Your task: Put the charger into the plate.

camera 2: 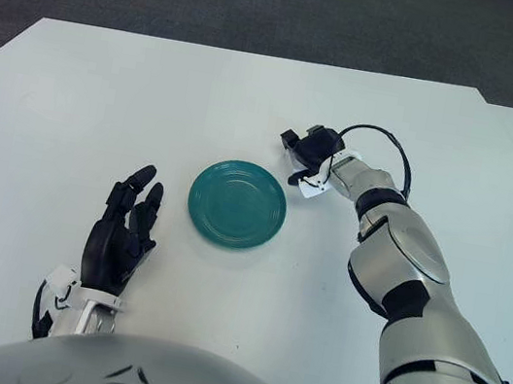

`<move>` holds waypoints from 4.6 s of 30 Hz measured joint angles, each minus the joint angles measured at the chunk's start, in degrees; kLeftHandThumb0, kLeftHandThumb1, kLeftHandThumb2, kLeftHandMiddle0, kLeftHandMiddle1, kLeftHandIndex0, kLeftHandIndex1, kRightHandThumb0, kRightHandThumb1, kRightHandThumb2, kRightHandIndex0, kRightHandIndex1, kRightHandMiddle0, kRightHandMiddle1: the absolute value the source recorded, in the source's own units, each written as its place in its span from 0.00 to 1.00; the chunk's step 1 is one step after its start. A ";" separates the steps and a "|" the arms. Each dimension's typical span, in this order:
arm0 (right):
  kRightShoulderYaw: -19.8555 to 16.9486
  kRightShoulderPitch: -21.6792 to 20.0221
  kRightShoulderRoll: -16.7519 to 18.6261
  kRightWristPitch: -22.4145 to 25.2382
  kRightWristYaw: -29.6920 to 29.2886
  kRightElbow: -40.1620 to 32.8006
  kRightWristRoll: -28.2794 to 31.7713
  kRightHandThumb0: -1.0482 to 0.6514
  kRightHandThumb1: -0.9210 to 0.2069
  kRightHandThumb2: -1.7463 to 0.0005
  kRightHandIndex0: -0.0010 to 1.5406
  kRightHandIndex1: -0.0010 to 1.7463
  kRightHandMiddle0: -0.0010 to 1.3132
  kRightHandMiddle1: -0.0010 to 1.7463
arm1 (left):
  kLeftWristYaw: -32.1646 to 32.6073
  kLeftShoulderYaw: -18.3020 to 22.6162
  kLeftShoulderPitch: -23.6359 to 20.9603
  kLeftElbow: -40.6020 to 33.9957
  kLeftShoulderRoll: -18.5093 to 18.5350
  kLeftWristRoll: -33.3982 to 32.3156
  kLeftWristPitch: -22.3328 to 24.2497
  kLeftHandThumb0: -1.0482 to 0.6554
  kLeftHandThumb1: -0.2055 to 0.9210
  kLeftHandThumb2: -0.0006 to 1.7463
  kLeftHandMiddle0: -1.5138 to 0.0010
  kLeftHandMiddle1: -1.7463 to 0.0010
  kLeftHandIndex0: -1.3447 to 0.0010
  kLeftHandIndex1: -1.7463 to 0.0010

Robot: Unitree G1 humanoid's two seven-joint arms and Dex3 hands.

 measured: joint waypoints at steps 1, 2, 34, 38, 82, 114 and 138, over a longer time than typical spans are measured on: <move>-0.02 0.00 0.00 -0.01 0.00 0.00 0.00 0.25 0.00 0.57 0.59 1.00 0.58 1.00 | 0.01 0.01 0.00 0.00 -0.02 0.02 0.00 0.15 1.00 0.43 0.80 0.99 1.00 0.57; -0.06 0.00 0.00 -0.01 0.01 0.00 0.00 0.25 0.00 0.57 0.59 1.00 0.58 1.00 | 0.04 0.03 0.00 0.00 -0.03 0.12 -0.01 0.15 1.00 0.43 0.80 0.99 1.00 0.57; -10.97 -0.83 -0.44 -5.35 4.83 -1.49 7.89 0.33 0.00 0.58 0.60 1.00 0.60 1.00 | -0.79 1.29 -4.15 2.55 -1.25 -0.34 -0.90 0.15 1.00 0.45 0.82 1.00 1.00 0.60; -13.57 -2.53 -1.62 -6.89 8.14 -3.85 10.05 0.33 0.00 0.58 0.61 1.00 0.60 1.00 | -1.14 1.38 -5.32 3.47 -1.43 -0.14 -1.04 0.15 1.00 0.46 0.81 1.00 1.00 0.60; -22.37 8.18 -8.98 -14.15 28.38 -38.76 15.08 0.33 0.00 0.61 0.66 1.00 0.66 1.00 | -5.04 3.48 -6.86 7.11 -1.85 -0.97 -3.32 0.14 1.00 0.46 0.80 0.99 1.00 0.56; -20.68 14.84 -8.71 -16.29 33.52 -51.72 10.77 0.32 0.00 0.59 0.69 1.00 0.66 1.00 | -3.18 3.36 -6.91 7.01 -1.87 1.59 -3.06 0.14 1.00 0.47 0.79 1.00 1.00 0.55; -16.03 16.71 -7.13 -16.96 31.24 -50.60 4.57 0.33 0.00 0.58 0.69 1.00 0.62 1.00 | -1.90 2.43 -6.49 6.39 -2.08 -0.08 -2.62 0.15 1.00 0.43 0.80 1.00 1.00 0.55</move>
